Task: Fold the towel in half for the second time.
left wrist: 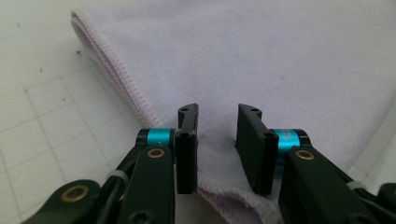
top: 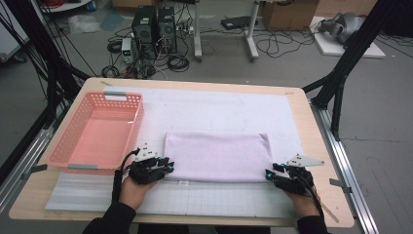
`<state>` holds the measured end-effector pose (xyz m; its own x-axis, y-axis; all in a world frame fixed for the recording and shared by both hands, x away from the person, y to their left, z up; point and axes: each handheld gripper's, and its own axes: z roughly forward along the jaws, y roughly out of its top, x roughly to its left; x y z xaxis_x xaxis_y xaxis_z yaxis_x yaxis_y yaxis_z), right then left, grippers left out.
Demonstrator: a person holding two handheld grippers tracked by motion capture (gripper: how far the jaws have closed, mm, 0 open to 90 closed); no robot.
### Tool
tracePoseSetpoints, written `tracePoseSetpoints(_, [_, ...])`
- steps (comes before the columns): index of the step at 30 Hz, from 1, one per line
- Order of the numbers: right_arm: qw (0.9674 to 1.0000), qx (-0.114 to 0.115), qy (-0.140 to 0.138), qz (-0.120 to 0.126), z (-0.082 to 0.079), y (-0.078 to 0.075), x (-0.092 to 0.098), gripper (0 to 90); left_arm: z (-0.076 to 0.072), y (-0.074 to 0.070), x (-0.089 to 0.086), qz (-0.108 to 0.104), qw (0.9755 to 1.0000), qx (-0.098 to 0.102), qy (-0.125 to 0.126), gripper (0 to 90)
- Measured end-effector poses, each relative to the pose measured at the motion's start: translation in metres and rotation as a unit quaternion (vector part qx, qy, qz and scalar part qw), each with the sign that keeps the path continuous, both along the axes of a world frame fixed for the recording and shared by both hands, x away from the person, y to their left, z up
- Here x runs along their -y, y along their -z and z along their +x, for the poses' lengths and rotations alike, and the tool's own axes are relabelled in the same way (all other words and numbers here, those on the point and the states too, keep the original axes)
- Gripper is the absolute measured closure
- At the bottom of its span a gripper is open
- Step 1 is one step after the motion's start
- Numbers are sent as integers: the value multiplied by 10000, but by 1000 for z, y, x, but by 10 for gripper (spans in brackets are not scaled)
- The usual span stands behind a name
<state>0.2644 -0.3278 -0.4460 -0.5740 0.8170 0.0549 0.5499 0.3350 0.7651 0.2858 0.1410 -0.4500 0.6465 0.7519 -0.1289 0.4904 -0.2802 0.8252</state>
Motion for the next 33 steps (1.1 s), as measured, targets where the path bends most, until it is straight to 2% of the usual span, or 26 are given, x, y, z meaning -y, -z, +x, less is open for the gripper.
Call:
tracePoseSetpoints(2, [10000,21,8,-3,-3,2,3,557,-3,0,2,250,9996,141,44,715])
tracePoseSetpoints(5, [10000,35,29,-29,-5,1,7,545,-8,-1,2,360,9991,234,12,716])
tracePoseSetpoints(7, [9999,86,29,79,-7,-1,10,524,-9,-2,0,226,9995,195,-101,678])
tracePoseSetpoints(9, [9993,260,69,269,-9,-6,14,498,-9,-5,-4,-10,9996,178,-220,597])
tracePoseSetpoints(12, [9970,578,270,450,-11,-15,18,445,-8,-11,-10,-405,9982,327,-282,511])
tracePoseSetpoints(14, [9952,721,375,538,-12,-19,19,418,-10,-15,-13,-687,9961,468,-308,449])
tracePoseSetpoints(16, [9940,814,430,594,-13,-22,21,391,-11,-19,-16,-972,9927,617,-363,374])
tracePoseSetpoints(18, [9934,881,494,537,-14,-24,22,349,-13,-24,-17,-1166,9895,745,-408,299])
tracePoseSetpoints(19, [9930,906,541,526,-14,-25,23,331,-15,-25,-17,-1192,9885,814,-457,244])
tracePoseSetpoints(20, [9926,932,554,550,-15,-25,24,318,-16,-27,-17,-1225,9879,859,-399,179])
tracePoseSetpoints(21, [9925,914,589,563,-15,-26,25,305,-17,-28,-17,-1263,9871,930,-324,158])
tracePoseSetpoints(24, [9914,1010,649,522,-16,-28,28,243,-17,-29,-16,-1252,9871,965,-261,163])
tracePoseSetpoints(26, [9902,1081,662,580,-16,-29,28,213,-16,-27,-17,-1206,9880,942,-209,163])
tracePoseSetpoints(29, [9898,1117,601,656,-16,-30,27,205,-15,-27,-17,-1206,9878,962,-222,169])
tracePoseSetpoints(33, [9905,1099,565,611,-16,-29,26,202,-15,-26,-17,-1161,9883,961,-228,176])
